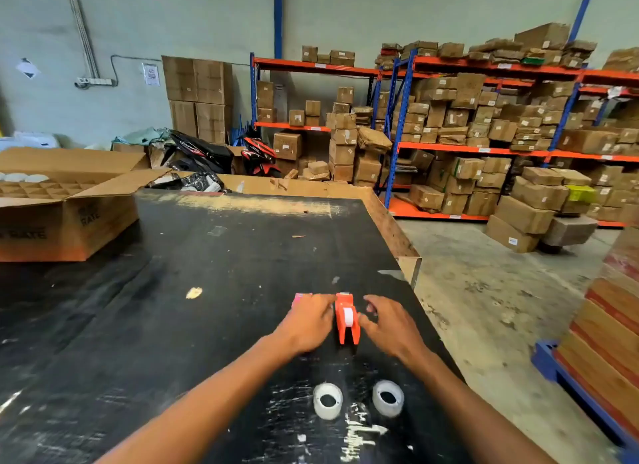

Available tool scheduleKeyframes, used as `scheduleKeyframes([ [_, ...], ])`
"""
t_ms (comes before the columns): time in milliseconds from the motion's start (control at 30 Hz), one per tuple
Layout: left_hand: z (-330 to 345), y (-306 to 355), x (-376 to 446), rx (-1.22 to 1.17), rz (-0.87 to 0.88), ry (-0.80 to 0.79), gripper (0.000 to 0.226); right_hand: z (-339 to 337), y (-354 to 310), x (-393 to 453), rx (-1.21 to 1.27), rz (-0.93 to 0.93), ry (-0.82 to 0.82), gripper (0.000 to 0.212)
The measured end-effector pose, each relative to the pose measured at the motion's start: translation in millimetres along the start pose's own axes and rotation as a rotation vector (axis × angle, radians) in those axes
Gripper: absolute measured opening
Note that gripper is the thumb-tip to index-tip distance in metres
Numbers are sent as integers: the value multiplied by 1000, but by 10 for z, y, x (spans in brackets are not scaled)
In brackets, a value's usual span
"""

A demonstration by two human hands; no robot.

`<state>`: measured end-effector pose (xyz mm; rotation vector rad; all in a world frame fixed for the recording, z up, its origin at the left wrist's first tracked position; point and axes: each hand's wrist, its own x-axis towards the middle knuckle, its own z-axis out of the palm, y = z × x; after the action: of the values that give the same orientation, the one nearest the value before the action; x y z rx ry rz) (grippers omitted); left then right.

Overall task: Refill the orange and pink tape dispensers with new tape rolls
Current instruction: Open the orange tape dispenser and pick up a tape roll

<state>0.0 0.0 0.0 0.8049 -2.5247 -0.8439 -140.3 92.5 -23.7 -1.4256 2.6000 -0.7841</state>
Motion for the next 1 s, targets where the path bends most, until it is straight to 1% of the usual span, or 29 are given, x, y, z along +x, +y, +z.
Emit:
scheduleKeyframes([
  [67,138,-41,57,-79,-50,-68,31,73,65,-27,47,101,-71,51],
  [100,227,-59,91,-119,-96,-84,31,129,103,-34,64,126,-98,47],
  [167,347,-49,157,-147,-161,-74,32,205,107,-34,97,151,-118,30],
  [200,385,-30,170,-162,-193,-62,31,239,94,-27,111,167,-111,22],
  [300,478,-60,266,-206,-261,1,28,314,58,11,118,166,-77,22],
  [367,537,-132,322,-287,-312,32,28,345,54,23,97,173,-52,19],
  [433,563,-169,338,-373,-352,53,30,355,39,7,136,166,-10,24],
  [467,558,-160,329,-405,-378,63,33,344,29,-13,167,154,19,24],
  [533,533,-127,312,-477,-416,108,46,299,-10,-61,204,111,81,18],
  [600,490,-64,279,-586,-435,119,52,245,-37,-131,207,10,125,14],
  [667,439,-7,253,-702,-422,126,47,187,-73,-196,241,-95,148,12],
  [700,404,15,239,-719,-387,148,42,146,-96,-215,289,-120,143,13],
  [767,321,56,193,-675,-290,183,35,51,-140,-214,461,-103,103,13],
  [833,267,86,163,-663,-189,164,36,-44,-197,-180,611,-85,58,19],
  [900,226,125,143,-647,-121,141,36,-110,-251,-136,669,-83,41,22],
  [1000,148,175,91,-623,-43,148,33,-149,-345,-93,756,-73,-21,25],
])
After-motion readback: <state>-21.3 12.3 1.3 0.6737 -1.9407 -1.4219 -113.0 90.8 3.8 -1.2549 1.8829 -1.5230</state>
